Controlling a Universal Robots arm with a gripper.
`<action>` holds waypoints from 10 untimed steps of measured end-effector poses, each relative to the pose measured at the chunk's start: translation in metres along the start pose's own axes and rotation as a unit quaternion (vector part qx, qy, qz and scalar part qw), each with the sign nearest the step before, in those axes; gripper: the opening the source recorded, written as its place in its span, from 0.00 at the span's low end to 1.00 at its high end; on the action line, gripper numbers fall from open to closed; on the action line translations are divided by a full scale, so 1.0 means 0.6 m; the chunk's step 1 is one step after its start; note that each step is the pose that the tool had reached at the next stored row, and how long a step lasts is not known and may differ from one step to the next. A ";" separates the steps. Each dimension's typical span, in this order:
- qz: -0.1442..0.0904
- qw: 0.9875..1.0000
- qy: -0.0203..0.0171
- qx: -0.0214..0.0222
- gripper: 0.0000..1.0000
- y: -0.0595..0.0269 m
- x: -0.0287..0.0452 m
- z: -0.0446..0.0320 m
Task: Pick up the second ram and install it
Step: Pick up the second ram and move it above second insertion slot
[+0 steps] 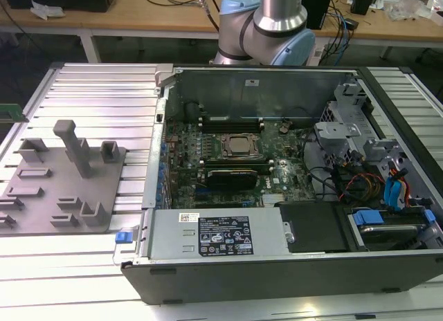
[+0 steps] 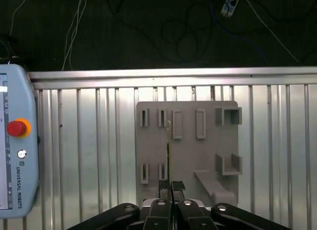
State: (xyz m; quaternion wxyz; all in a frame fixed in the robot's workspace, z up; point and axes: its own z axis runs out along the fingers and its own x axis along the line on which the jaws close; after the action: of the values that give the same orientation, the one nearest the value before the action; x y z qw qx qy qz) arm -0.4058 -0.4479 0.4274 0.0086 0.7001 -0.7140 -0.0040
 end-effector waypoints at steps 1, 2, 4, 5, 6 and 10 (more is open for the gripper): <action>0.000 1.000 0.000 0.000 0.09 -0.006 0.000 0.000; 0.000 1.000 0.000 0.000 0.09 -0.012 0.000 0.000; 0.000 1.000 0.000 0.000 0.09 -0.018 0.000 0.000; 0.000 1.000 0.000 0.000 0.09 -0.022 0.000 0.000; 0.000 1.000 0.000 0.000 0.09 -0.026 -0.001 0.000; 0.000 1.000 0.000 0.000 0.09 -0.060 -0.001 -0.001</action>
State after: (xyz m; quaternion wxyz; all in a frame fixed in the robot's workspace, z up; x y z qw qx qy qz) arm -0.3698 -0.4479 0.4273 0.0085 0.7001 -0.7140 -0.0040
